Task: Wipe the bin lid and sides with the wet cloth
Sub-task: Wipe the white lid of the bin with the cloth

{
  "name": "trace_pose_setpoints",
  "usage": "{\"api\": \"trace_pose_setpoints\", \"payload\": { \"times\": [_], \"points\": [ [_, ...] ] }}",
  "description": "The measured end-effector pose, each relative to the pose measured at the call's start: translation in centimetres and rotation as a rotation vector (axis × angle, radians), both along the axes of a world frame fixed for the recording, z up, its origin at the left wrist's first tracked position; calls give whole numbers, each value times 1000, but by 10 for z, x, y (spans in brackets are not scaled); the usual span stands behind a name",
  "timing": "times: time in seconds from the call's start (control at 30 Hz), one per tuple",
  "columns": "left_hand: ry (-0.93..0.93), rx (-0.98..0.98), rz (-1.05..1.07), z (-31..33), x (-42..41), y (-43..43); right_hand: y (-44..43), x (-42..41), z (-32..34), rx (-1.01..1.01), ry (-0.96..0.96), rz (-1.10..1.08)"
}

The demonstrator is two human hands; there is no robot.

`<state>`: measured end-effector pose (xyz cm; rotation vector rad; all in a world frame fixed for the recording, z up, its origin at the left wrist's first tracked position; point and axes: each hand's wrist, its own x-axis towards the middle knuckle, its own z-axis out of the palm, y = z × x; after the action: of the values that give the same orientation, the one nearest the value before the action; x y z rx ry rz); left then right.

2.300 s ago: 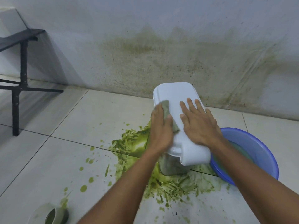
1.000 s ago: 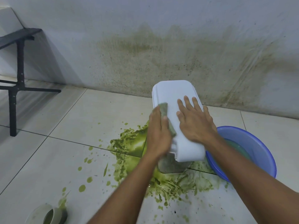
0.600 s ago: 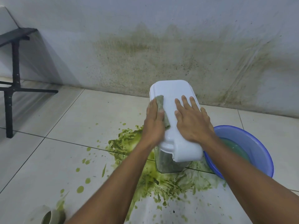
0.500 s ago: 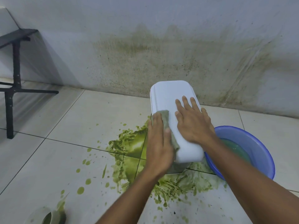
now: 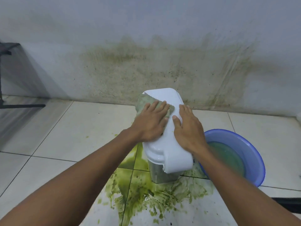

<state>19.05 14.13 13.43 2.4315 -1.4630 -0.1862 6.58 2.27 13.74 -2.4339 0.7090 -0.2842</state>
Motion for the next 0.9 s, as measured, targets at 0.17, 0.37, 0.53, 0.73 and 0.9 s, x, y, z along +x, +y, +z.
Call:
{"api": "trace_pose_setpoints", "payload": {
  "times": [0.17, 0.37, 0.53, 0.73, 0.9],
  "points": [
    [104, 34, -4, -2, 23, 26, 8, -2, 1, -36, 45, 75],
    [-43, 183, 107, 11, 40, -74, 7, -1, 3, -44, 13, 83],
    [122, 78, -150, 16, 32, -31, 5, -3, 3, -72, -2, 160],
    [73, 116, -26, 16, 59, -38, 6, 4, 4, -222, 178, 203],
    [12, 118, 40, 12, 57, -54, 31, -15, 9, -335, 293, 125]
  ]
}}
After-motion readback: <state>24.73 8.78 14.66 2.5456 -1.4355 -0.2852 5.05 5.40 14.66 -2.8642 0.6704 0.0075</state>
